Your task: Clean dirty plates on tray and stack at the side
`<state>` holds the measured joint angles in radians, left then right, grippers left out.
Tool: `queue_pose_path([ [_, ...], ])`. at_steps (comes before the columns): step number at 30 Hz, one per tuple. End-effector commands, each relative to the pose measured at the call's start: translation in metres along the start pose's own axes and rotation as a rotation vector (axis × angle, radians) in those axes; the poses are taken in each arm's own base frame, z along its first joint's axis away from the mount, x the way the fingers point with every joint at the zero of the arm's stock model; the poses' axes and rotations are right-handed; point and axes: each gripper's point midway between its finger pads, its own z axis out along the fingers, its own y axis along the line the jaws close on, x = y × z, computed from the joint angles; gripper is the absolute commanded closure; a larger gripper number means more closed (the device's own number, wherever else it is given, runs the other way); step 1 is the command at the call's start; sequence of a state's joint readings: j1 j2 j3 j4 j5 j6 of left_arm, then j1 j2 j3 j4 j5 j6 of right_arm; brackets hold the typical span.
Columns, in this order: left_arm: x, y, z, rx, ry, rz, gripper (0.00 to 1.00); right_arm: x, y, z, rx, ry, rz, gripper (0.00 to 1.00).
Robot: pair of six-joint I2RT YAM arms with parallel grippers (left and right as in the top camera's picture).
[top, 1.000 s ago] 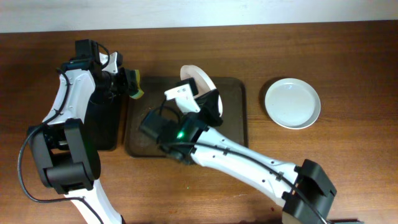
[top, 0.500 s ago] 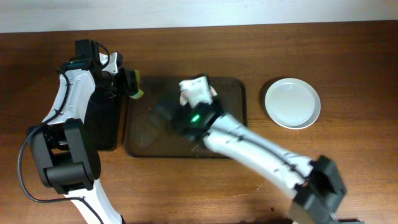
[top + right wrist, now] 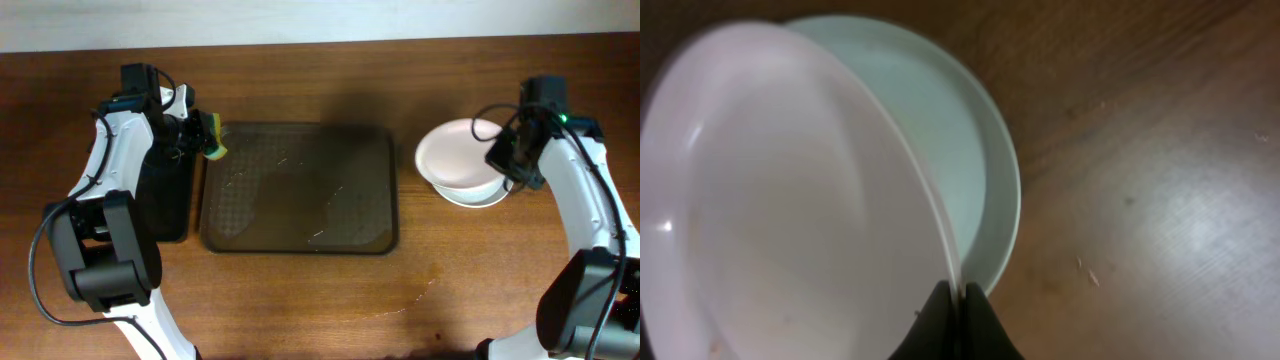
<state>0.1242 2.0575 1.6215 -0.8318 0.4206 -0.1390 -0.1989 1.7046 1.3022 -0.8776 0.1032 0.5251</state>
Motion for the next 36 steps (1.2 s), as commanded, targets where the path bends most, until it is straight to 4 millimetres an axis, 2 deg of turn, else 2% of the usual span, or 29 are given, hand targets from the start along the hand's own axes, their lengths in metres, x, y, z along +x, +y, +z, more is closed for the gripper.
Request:
queue_pose_path([
  [1, -0.004, 0.001, -0.001, -0.003, -0.008, -0.002, 0.98, 0.011, -0.018, 0.024, -0.029, 0.027, 0.061, 0.96],
  [3, -0.001, 0.002, -0.001, -0.005, 0.002, -0.007, 0.99, 0.013, -0.019, 0.033, -0.033, 0.014, 0.062, 0.96],
  [5, 0.002, 0.017, -0.006, -0.104, 0.006, -0.013, 0.99, 0.016, -0.022, 0.035, -0.024, 0.017, 0.063, 0.95],
  [6, 0.004, 0.023, -0.013, -0.151, 0.007, -0.015, 0.99, 0.014, -0.021, 0.035, -0.027, 0.012, 0.063, 0.69],
  [7, 0.004, 0.028, -0.025, -0.208, 0.002, -0.016, 0.99, 0.013, -0.019, 0.035, -0.035, 0.007, 0.064, 0.32],
  [8, 0.002, 0.032, -0.040, -0.263, -0.012, -0.014, 0.99, 0.014, -0.012, 0.034, -0.078, 0.022, 0.062, 0.18],
  [9, -0.002, 0.033, -0.062, -0.316, -0.044, -0.008, 0.99, 0.017, 0.003, 0.029, -0.160, 0.050, 0.030, 0.14],
  [11, -0.002, 0.030, -0.088, -0.357, -0.085, 0.000, 0.99, 0.016, 0.029, 0.014, -0.286, 0.070, -0.007, 0.13],
  [13, 0.005, 0.040, -0.110, -0.438, -0.091, -0.013, 0.99, 0.013, 0.053, -0.008, -0.358, 0.045, -0.074, 0.13],
  [14, 0.011, 0.051, -0.117, -0.488, -0.073, -0.031, 0.99, 0.014, 0.067, -0.023, -0.385, 0.018, -0.131, 0.14],
  [16, 0.019, 0.072, -0.119, -0.533, -0.053, -0.092, 0.99, 0.020, 0.089, -0.045, -0.423, -0.020, -0.198, 0.14],
  [17, 0.024, 0.089, -0.120, -0.575, -0.059, -0.159, 0.99, 0.024, 0.097, -0.051, -0.438, -0.027, -0.222, 0.13],
  [20, 0.028, 0.122, -0.107, -0.599, -0.089, -0.228, 0.98, 0.043, 0.114, -0.054, -0.439, -0.017, -0.288, 0.14],
  [22, 0.029, 0.127, -0.099, -0.591, -0.099, -0.230, 0.73, 0.046, 0.117, -0.053, -0.412, -0.035, -0.310, 0.14],
  [23, 0.030, 0.124, -0.089, -0.558, -0.099, -0.226, 0.48, 0.050, 0.121, -0.053, -0.399, -0.044, -0.329, 0.14],
  [25, 0.030, 0.123, -0.087, -0.544, -0.101, -0.226, 0.07, 0.054, 0.125, -0.055, -0.402, -0.042, -0.343, 0.14],
  [26, 0.029, 0.122, -0.087, -0.543, -0.105, -0.225, 0.01, 0.055, 0.126, -0.055, -0.403, -0.040, -0.347, 0.14],
  [27, 0.029, 0.121, -0.087, -0.531, -0.105, -0.225, 0.01, 0.056, 0.125, -0.056, -0.401, -0.036, -0.349, 0.14],
  [29, 0.016, 0.095, -0.097, -0.419, -0.139, -0.213, 0.01, 0.057, 0.121, -0.069, -0.390, -0.025, -0.374, 0.15],
  [32, -0.016, 0.050, -0.154, -0.307, -0.309, -0.155, 0.01, 0.050, 0.114, -0.113, -0.379, -0.049, -0.436, 0.19],
  [33, -0.021, 0.031, -0.173, -0.245, -0.363, -0.128, 0.01, 0.048, 0.110, -0.130, -0.380, -0.060, -0.439, 0.24],
  [34, -0.022, 0.023, -0.181, -0.222, -0.387, -0.120, 0.01, 0.046, 0.108, -0.150, -0.390, -0.080, -0.452, 0.25],
  [35, -0.022, 0.018, -0.188, -0.213, -0.406, -0.114, 0.01, 0.044, 0.105, -0.168, -0.401, -0.104, -0.476, 0.01],
  [36, -0.023, 0.018, -0.192, -0.221, -0.417, -0.113, 0.01, 0.043, 0.100, -0.189, -0.412, -0.131, -0.497, 0.02],
])
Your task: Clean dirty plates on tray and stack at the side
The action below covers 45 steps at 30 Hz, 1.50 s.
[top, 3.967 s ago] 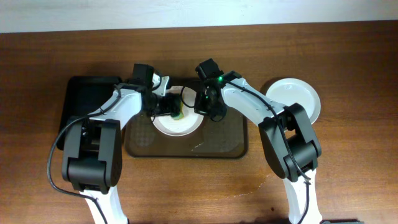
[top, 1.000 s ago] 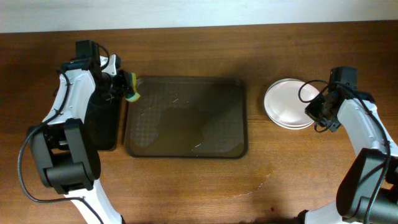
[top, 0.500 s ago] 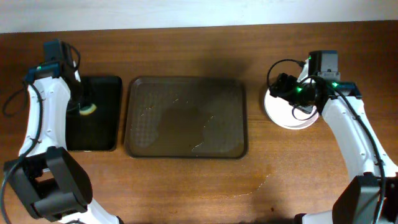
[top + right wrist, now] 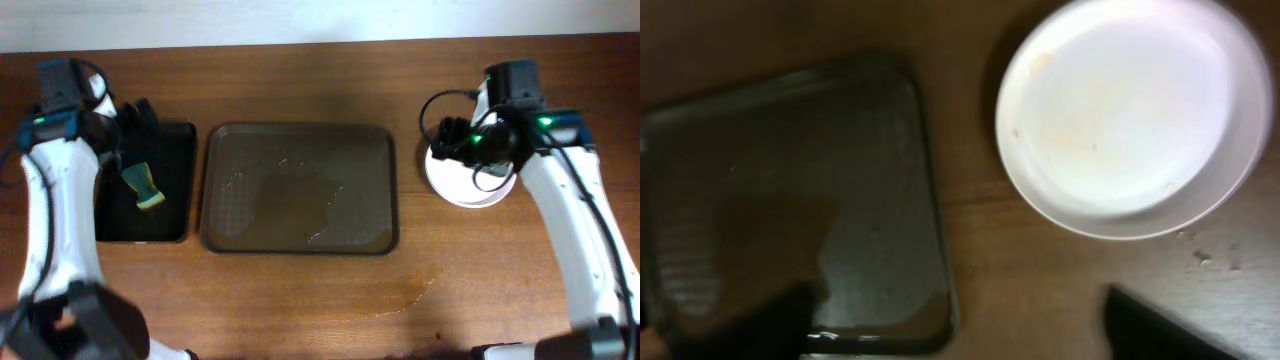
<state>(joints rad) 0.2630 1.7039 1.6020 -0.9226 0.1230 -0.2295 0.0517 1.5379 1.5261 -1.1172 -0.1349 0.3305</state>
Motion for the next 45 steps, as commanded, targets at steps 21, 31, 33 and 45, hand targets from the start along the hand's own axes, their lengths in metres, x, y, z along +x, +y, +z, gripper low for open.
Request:
queue_pose_path([
  [21, -0.016, -0.021, -0.035, 0.095, -0.087, 0.004, 0.01, 0.063, -0.018, -0.273, -0.016, -0.764, -0.143, 0.01],
  [31, -0.016, -0.021, -0.035, 0.095, -0.087, 0.004, 0.01, 0.046, -0.011, -0.162, -0.183, -1.114, -0.315, 0.02],
  [33, -0.016, -0.021, -0.035, 0.095, -0.087, 0.004, 0.01, 0.057, -0.018, -0.131, -0.197, -1.165, -0.323, 0.02],
  [45, -0.016, -0.021, -0.035, 0.095, -0.087, 0.004, 0.01, 0.106, -0.053, -0.024, -0.178, -1.146, -0.311, 0.02],
])
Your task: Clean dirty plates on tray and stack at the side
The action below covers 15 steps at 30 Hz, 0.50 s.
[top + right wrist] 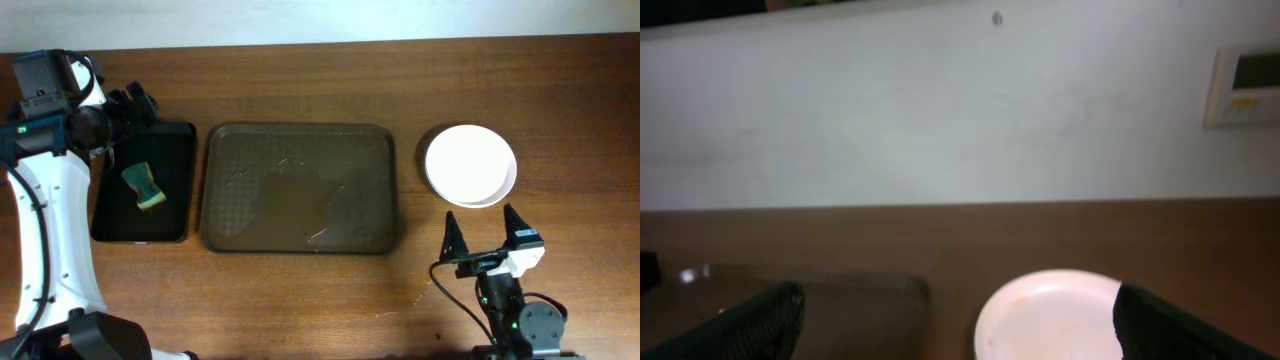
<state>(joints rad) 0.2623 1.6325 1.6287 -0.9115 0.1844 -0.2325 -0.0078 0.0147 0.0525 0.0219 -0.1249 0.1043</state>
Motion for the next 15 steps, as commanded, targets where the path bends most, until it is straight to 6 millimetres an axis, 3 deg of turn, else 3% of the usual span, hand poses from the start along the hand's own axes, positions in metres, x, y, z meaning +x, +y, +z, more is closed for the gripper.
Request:
queue_pose_path([
  [1, 0.000, -0.001, 0.001, 0.009, 0.003, -0.011, 0.01, 0.027, -0.005, 0.001, 0.018, 0.060, 0.008, 0.02],
  [3, 0.000, -0.001, 0.001, 0.009, 0.003, -0.011, 0.01, 0.042, -0.006, 0.000, 0.022, 0.123, 0.016, 0.02],
  [15, 0.000, -0.001, 0.001, 0.009, 0.003, -0.011, 0.01, 0.042, -0.006, 0.000, 0.021, 0.122, 0.016, 0.02],
])
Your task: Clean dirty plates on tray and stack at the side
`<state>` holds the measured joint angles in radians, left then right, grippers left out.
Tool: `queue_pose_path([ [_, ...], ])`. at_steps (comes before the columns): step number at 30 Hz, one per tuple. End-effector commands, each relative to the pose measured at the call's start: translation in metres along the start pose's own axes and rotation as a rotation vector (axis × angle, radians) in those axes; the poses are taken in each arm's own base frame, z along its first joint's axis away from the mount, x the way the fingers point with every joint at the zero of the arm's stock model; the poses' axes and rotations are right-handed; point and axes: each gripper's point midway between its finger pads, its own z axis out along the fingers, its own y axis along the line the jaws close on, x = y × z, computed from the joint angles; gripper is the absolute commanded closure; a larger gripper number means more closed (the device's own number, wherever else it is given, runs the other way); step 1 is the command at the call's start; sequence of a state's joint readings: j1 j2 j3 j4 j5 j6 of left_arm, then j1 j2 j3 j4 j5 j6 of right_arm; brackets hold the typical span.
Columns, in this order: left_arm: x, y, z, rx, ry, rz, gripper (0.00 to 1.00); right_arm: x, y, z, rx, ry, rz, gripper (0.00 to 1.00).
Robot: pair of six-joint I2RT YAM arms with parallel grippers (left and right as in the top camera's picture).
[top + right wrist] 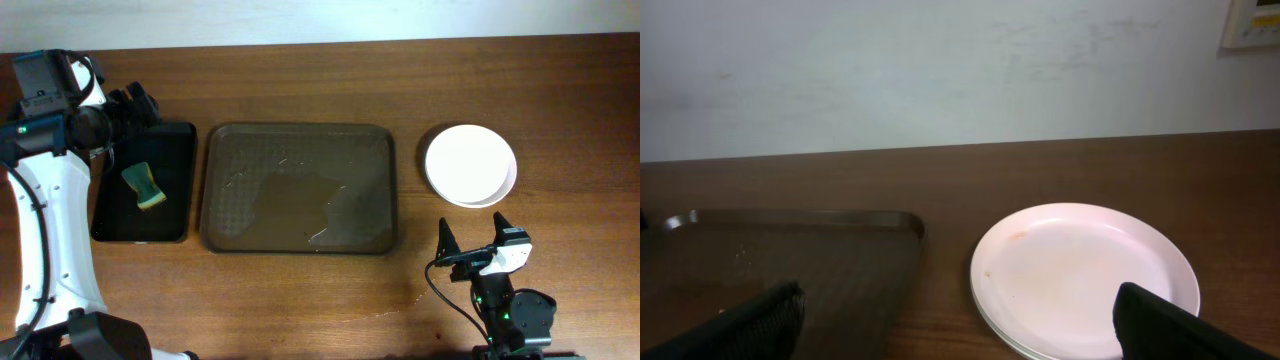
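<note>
The dark brown tray (300,187) lies mid-table with nothing on it but a wet sheen. White plates (470,165) sit stacked on the table to its right; in the right wrist view the stack (1084,278) shows a few faint specks. My right gripper (476,235) is open at the front right of the table, pointing toward the stack, its fingertips (750,322) wide apart. My left gripper (137,104) hovers at the back left above the black sponge tray; its jaws cannot be made out. A yellow-green sponge (145,186) lies in that tray.
The black sponge tray (145,222) sits left of the brown tray. A pale wall (940,70) stands behind the table. Bare wood runs along the front edge.
My right gripper has shifted slightly nearer the front edge and tilted down, so the stack sits higher and fuller in the wrist view. The left arm, sponge and plates are unchanged.
My right gripper held a white plate tilted over a pale green plate at the right; my left held the sponge by the brown tray. Then the plate lay flat on the stack, the sponge in its black tray. Later my right arm stood open at the front right.
</note>
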<state>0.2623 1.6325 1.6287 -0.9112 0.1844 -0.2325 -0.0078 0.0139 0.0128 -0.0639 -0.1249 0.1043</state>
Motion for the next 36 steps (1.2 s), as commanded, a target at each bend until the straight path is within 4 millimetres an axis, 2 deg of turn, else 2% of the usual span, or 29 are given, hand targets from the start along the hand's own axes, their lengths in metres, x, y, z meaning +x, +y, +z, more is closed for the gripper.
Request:
queue_pose_path([
  [1, 0.000, -0.001, 0.001, 0.009, 0.004, -0.011, 0.01, 0.002, -0.002, 0.000, 0.008, -0.001, 0.001, 0.02],
  [8, 0.001, 0.000, 0.002, 0.007, 0.004, -0.012, 0.01, 0.002, -0.002, 0.000, 0.008, -0.001, 0.001, 0.02],
  [12, 0.004, 0.018, -0.009, -0.070, -0.018, -0.011, 0.01, 0.002, -0.002, 0.000, 0.008, -0.001, 0.001, 0.02],
  [13, 0.006, 0.017, -0.013, -0.065, -0.035, 0.019, 0.01, 0.002, -0.002, 0.000, 0.008, -0.001, 0.001, 0.02],
  [15, 0.009, -0.004, -0.022, -0.016, -0.149, 0.165, 0.01, 0.002, -0.002, 0.000, 0.008, -0.001, 0.001, 0.02],
  [17, 0.027, -0.033, -0.034, 0.052, -0.311, 0.367, 0.01, 0.002, -0.002, 0.000, 0.008, -0.001, 0.001, 0.02],
  [19, 0.050, -0.039, -0.043, 0.084, -0.420, 0.442, 0.01, 0.002, -0.002, 0.000, 0.008, -0.001, 0.001, 0.02],
  [22, 0.090, -0.022, -0.050, 0.084, -0.548, 0.450, 0.01, 0.002, -0.002, 0.000, 0.008, -0.001, 0.001, 0.02],
  [23, 0.110, -0.014, -0.049, 0.082, -0.584, 0.471, 0.01, 0.002, -0.002, 0.000, 0.008, -0.001, 0.001, 0.01],
  [25, 0.139, -0.004, -0.047, 0.089, -0.658, 0.484, 0.01, 0.002, -0.002, 0.000, 0.008, -0.001, 0.001, 0.02],
  [29, 0.164, 0.004, -0.052, 0.098, -0.799, 0.511, 0.01, 0.002, -0.002, 0.000, 0.008, -0.001, 0.001, 0.02],
  [33, 0.183, 0.002, -0.053, 0.109, -0.891, 0.601, 0.01, 0.002, -0.002, 0.000, 0.008, -0.001, 0.001, 0.02],
  [36, 0.207, -0.011, -0.049, 0.144, -0.882, 0.824, 0.01, 0.002, -0.002, 0.000, 0.008, -0.001, 0.001, 0.02],
])
